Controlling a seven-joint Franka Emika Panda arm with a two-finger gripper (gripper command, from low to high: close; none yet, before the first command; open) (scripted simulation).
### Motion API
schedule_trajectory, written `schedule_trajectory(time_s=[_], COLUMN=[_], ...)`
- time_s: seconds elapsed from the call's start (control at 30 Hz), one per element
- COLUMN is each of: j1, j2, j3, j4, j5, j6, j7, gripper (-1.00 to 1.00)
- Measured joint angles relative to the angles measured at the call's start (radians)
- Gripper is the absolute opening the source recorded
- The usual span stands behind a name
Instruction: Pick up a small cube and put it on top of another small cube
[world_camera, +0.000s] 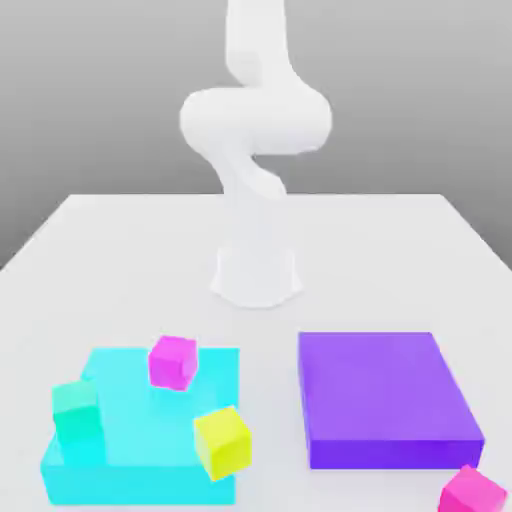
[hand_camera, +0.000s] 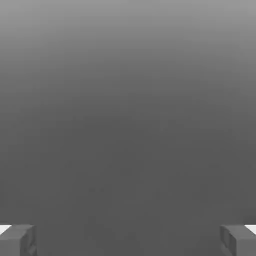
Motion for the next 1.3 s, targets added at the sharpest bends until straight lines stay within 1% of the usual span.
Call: schedule_trajectory(time_s=[0.53,1.0,1.13,1.17,1.3], j1=[0.110,0.238,0.267,0.271,0.271], j2=[0.586,1.098,1.243,1.268,1.268], j3=[0.105,0.159,0.133,0.128,0.128], j4=[0.050,0.095,0.124,0.129,0.129], j5=[-0.032,-0.130,-0.169,-0.176,-0.175], j6=[0.147,0.275,0.370,0.389,0.389], j7=[-0.106,-0.148,-0.127,-0.122,-0.122], gripper=[0.00,0.00,0.00,-1.00,-1.00])
